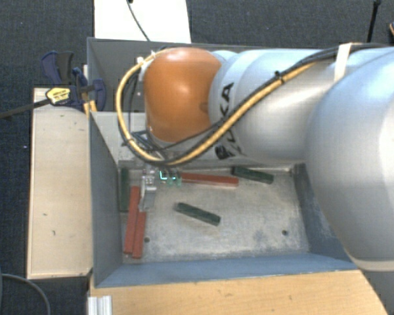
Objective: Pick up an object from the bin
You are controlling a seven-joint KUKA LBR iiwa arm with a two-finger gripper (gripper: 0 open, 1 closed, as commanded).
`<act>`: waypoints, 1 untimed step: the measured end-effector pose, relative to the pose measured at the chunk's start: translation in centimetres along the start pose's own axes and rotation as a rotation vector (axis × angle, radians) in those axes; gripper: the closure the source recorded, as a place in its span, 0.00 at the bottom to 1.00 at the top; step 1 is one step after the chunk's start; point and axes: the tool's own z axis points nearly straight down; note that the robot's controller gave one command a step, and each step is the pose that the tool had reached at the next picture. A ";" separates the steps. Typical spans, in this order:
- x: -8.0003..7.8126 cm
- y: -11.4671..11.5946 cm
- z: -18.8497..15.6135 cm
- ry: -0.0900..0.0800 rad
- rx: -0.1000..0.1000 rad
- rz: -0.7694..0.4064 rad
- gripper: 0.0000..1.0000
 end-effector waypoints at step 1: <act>2.9 -10.6 11.1 -0.001 0.003 -0.322 0.00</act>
Offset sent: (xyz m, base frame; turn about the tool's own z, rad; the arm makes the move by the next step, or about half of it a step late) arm -0.0286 -0.1025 -0.1082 -0.3264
